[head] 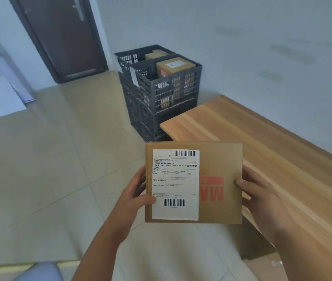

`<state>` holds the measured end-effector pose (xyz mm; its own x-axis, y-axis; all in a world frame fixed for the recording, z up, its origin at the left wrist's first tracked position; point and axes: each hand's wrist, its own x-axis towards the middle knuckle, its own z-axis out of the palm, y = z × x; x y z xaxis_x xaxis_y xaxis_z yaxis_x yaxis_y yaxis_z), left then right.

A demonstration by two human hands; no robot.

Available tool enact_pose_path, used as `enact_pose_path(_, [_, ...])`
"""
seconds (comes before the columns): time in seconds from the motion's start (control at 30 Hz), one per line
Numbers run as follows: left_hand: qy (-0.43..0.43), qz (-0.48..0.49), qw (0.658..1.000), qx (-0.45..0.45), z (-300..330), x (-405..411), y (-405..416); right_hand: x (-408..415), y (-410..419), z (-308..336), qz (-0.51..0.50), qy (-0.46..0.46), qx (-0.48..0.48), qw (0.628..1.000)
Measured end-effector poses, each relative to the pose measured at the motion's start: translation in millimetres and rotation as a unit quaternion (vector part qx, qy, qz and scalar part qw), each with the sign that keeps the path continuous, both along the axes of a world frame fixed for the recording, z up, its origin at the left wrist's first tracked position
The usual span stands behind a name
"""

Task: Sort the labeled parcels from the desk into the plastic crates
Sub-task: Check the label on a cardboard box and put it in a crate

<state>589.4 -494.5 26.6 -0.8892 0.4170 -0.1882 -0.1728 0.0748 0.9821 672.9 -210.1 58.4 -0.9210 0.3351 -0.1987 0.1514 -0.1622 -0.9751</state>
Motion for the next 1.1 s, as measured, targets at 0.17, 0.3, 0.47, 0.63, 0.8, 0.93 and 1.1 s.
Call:
enact_pose_path(0.17, [-0.033, 0.063, 0.997, 0.010, -16, -19, -50, -56, -44, -12, 0.044, -0.022, 0.010, 0.999])
enact_pose_path(0.3, [-0.058, 0.100, 0.993, 0.009, -31, -53, -62, -105, -59, -29, 0.060, -0.057, 0.009, 0.997])
enact_pose_path(0.47, [-0.076, 0.121, 0.990, -0.006, -36, -125, -65, -197, -59, -49, 0.078, -0.082, -0.005, 0.994])
enact_pose_path(0.63, [-0.071, 0.118, 0.990, -0.042, -15, -226, -61, -306, -54, -51, 0.087, -0.088, -0.042, 0.991])
enact_pose_path(0.8, [-0.049, 0.138, 0.988, -0.054, 3, -315, -70, -403, -61, -48, 0.112, -0.083, -0.064, 0.988])
enact_pose_path(0.93, [-0.041, 0.169, 0.983, -0.053, 0, -367, -94, -474, -83, -50, 0.142, -0.088, -0.053, 0.984])
enact_pose_path(1.1, [-0.044, 0.198, 0.978, -0.044, -10, -442, -129, -565, -120, -54, 0.170, -0.097, -0.029, 0.980])
